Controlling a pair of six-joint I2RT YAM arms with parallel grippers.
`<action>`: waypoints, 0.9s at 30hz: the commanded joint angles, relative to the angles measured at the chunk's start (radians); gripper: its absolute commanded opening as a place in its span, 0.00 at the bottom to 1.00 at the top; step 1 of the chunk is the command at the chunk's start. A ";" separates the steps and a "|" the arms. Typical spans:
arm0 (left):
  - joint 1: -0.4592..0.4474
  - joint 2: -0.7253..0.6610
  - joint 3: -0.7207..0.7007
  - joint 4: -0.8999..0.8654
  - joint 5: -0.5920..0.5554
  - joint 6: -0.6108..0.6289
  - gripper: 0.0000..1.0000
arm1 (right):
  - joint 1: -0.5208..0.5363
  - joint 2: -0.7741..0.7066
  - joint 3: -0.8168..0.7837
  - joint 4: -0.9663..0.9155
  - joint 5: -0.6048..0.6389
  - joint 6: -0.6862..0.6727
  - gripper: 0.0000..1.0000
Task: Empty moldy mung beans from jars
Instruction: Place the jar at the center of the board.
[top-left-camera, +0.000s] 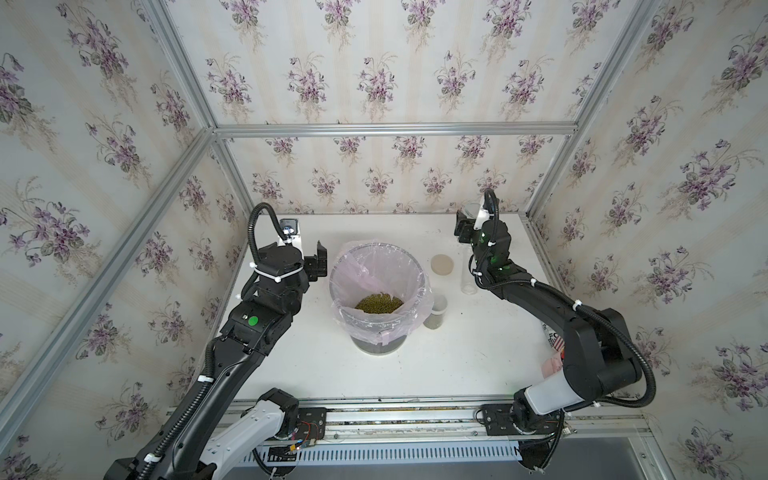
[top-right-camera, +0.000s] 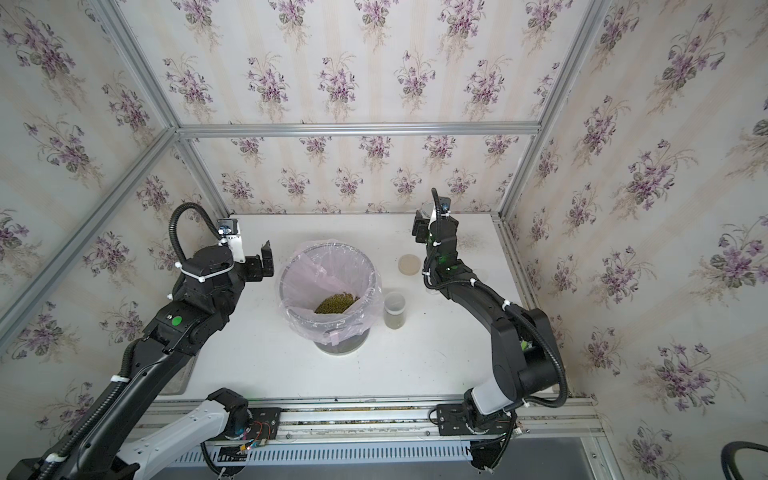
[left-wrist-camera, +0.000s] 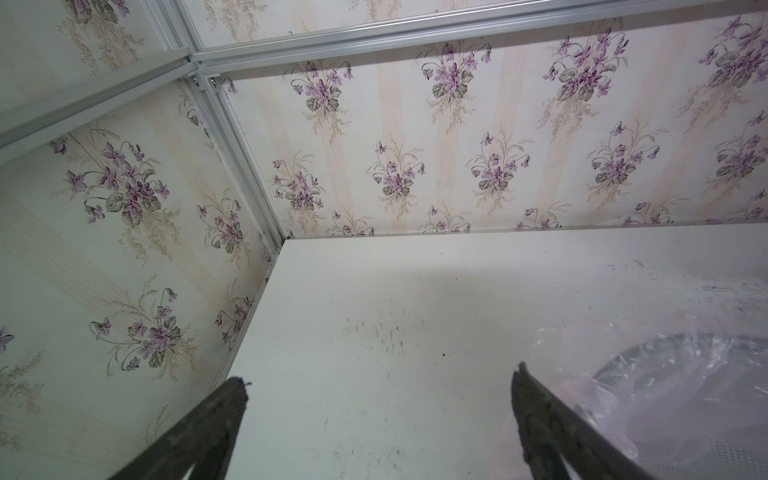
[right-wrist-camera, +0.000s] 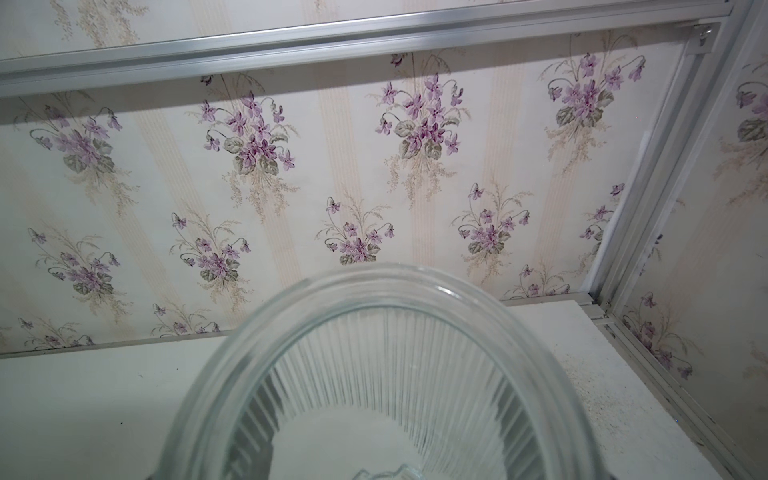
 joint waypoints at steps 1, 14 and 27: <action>0.002 0.004 -0.001 0.034 0.003 -0.021 1.00 | -0.006 0.063 0.040 0.155 0.016 -0.021 0.44; 0.052 0.007 -0.012 0.038 0.054 -0.058 1.00 | -0.041 0.367 0.270 0.162 -0.018 0.025 0.44; 0.076 0.018 -0.010 0.038 0.103 -0.075 1.00 | -0.109 0.409 0.317 0.095 0.037 0.049 0.44</action>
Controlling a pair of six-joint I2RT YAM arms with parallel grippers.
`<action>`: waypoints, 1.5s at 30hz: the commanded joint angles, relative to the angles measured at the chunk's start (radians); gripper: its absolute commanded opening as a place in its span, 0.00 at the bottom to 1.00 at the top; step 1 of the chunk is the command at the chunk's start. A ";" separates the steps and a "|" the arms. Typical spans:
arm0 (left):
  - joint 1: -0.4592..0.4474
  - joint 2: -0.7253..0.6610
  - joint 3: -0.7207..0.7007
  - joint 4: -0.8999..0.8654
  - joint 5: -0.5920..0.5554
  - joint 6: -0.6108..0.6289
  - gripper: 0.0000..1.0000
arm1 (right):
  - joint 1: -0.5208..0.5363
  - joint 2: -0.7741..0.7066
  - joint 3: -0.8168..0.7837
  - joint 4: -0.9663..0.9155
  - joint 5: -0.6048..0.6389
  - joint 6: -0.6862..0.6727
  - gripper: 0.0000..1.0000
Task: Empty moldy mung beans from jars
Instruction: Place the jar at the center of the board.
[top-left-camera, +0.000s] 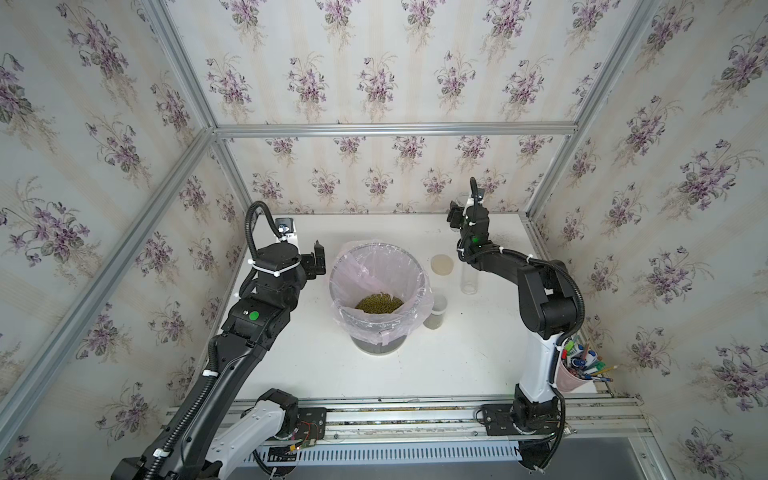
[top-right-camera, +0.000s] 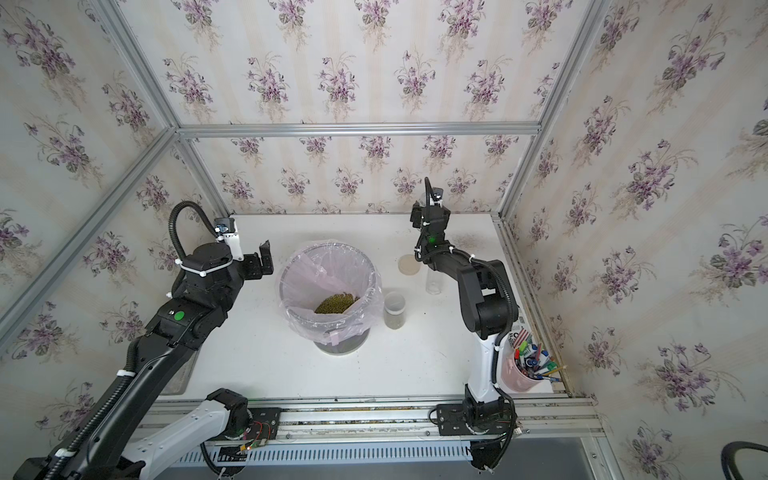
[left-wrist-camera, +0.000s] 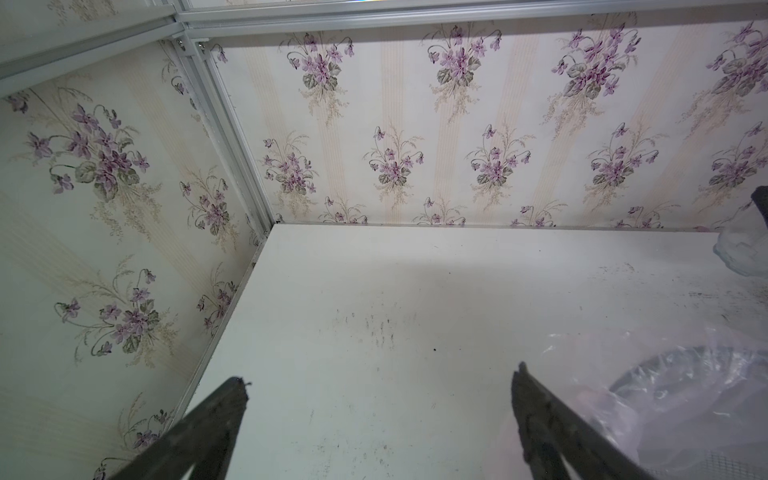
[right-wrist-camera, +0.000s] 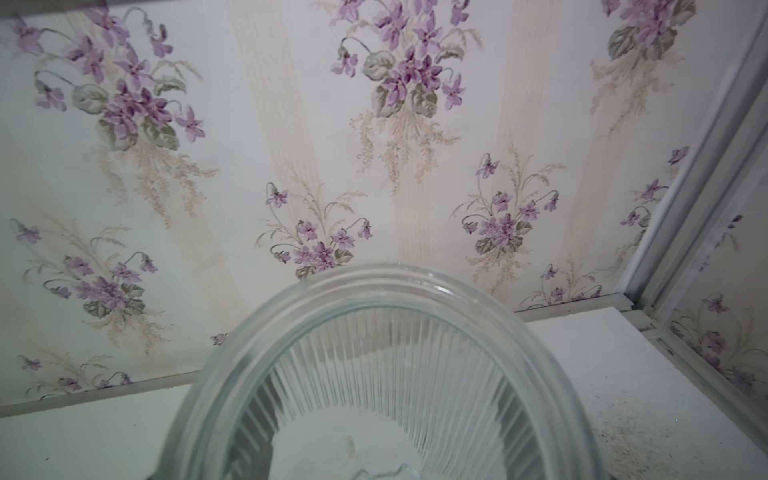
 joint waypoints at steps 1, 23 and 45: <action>0.002 -0.002 -0.001 0.030 0.013 -0.024 0.99 | -0.019 -0.056 -0.031 0.015 0.046 0.016 0.44; 0.020 -0.011 -0.001 0.030 0.058 -0.051 1.00 | -0.179 -0.357 -0.185 -0.587 -0.019 0.180 0.43; 0.020 -0.023 -0.007 0.030 0.034 -0.045 1.00 | -0.279 0.041 0.410 -1.376 -0.345 0.134 0.39</action>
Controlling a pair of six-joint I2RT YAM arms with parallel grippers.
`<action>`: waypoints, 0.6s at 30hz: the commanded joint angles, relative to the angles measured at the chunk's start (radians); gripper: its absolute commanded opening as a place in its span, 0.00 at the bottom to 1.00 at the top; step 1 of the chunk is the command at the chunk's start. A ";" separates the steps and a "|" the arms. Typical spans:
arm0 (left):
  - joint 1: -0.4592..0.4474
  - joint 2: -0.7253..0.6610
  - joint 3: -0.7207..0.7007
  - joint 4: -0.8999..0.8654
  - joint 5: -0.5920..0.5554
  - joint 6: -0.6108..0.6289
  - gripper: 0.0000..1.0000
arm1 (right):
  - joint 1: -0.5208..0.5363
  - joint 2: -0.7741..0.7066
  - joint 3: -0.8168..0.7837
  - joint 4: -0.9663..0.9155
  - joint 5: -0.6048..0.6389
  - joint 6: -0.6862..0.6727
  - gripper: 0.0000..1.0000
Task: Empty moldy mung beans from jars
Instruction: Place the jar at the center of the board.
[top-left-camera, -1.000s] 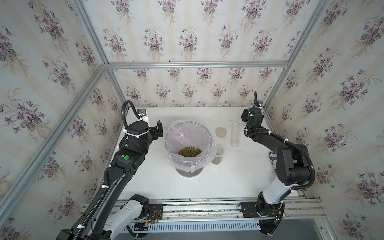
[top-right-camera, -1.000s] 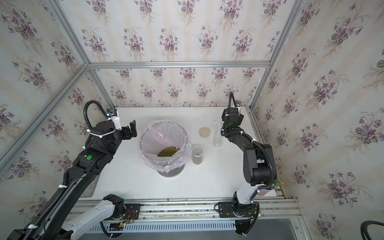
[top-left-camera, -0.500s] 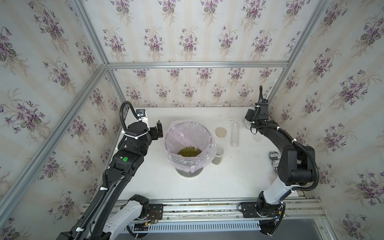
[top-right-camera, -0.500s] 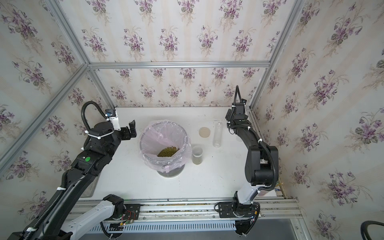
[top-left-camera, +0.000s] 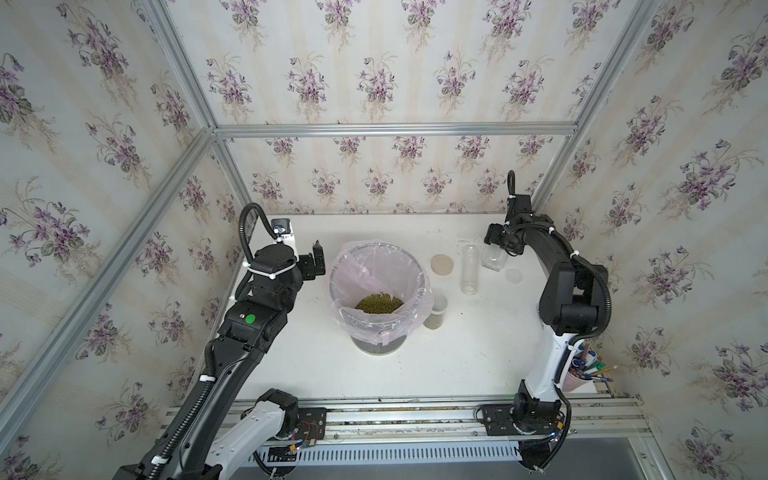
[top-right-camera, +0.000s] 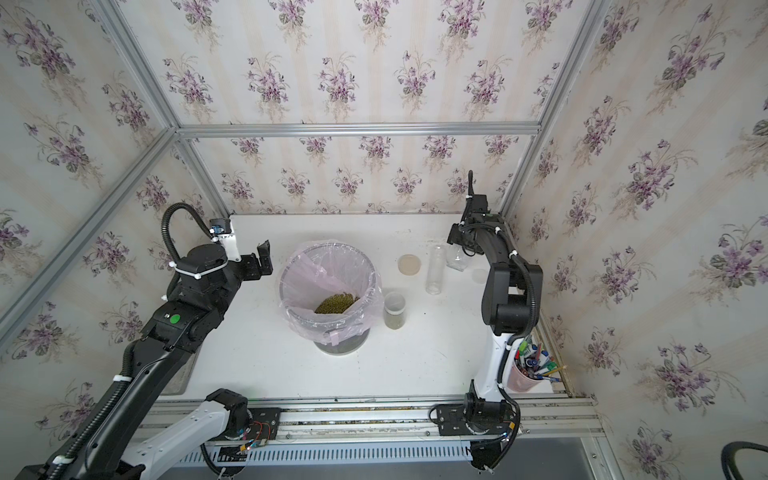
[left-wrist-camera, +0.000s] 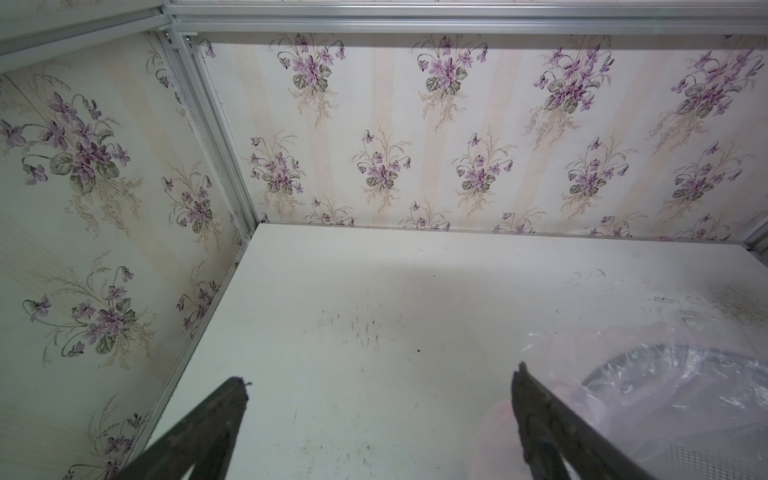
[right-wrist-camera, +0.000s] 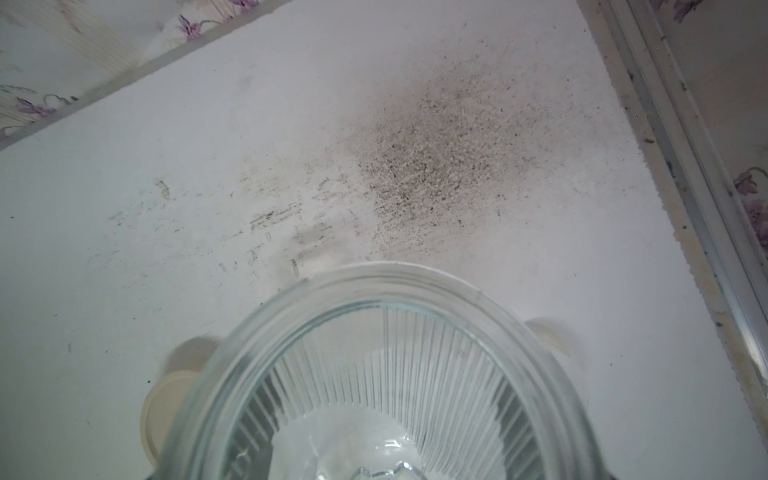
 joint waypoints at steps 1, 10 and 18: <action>0.002 -0.001 -0.001 0.031 -0.017 -0.014 1.00 | -0.003 0.024 0.028 -0.068 -0.018 -0.021 0.40; 0.004 0.002 -0.001 0.031 -0.018 -0.010 0.99 | -0.006 0.089 0.091 -0.158 0.002 -0.059 0.40; 0.006 0.004 -0.002 0.031 -0.027 -0.013 0.99 | -0.006 0.142 0.113 -0.183 0.009 -0.076 0.41</action>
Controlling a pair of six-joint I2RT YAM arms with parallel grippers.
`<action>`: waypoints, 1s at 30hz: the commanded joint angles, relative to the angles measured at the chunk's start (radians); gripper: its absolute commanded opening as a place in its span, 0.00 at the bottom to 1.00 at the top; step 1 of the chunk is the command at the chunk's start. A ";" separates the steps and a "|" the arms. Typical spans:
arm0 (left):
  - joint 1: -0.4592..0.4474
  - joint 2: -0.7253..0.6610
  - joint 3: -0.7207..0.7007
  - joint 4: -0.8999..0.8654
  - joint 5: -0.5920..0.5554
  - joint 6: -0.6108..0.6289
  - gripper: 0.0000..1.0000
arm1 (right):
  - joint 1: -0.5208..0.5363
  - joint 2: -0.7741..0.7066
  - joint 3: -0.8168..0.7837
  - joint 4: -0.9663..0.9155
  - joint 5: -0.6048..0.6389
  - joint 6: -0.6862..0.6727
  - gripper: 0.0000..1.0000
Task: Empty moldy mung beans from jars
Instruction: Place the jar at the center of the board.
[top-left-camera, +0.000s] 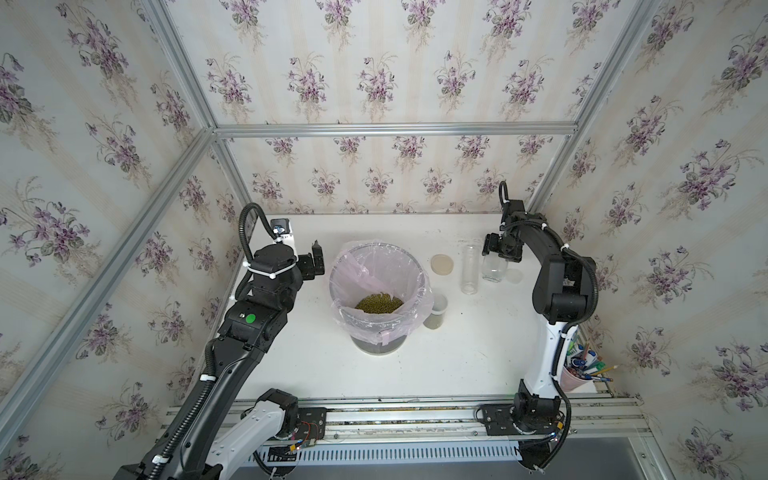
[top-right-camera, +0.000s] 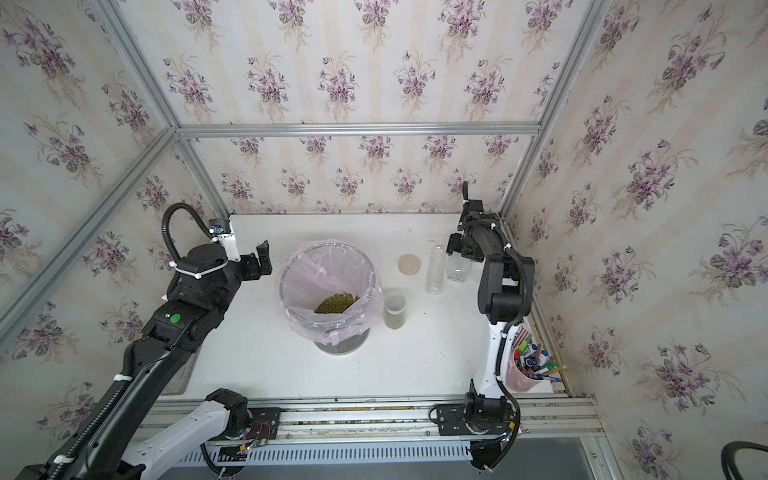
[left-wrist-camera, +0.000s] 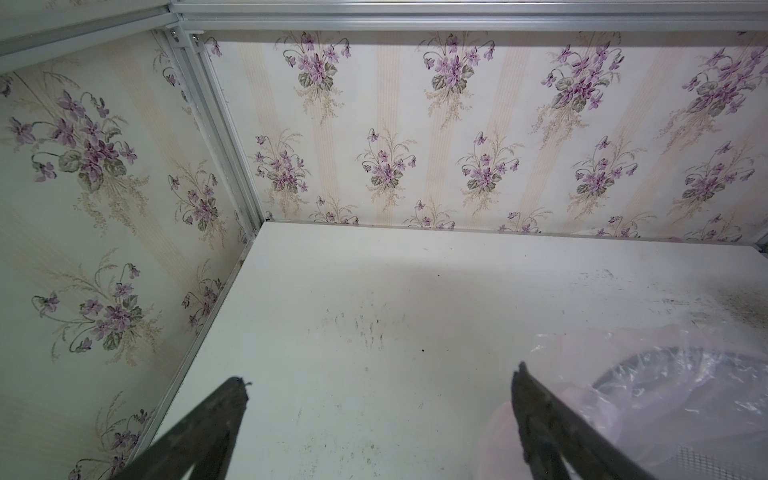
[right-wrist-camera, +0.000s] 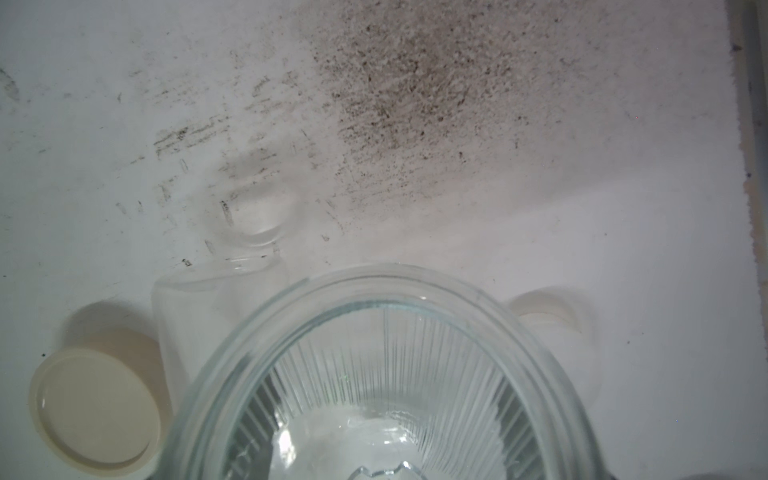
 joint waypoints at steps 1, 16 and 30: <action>0.000 0.002 -0.002 0.030 -0.020 -0.015 1.00 | 0.000 0.019 0.021 -0.023 0.015 -0.013 0.41; 0.015 -0.007 -0.002 0.030 -0.051 0.006 1.00 | -0.002 0.138 0.120 -0.088 0.036 -0.032 0.44; 0.023 0.001 -0.001 0.030 -0.037 0.000 1.00 | -0.004 0.152 0.100 -0.083 0.066 -0.032 0.60</action>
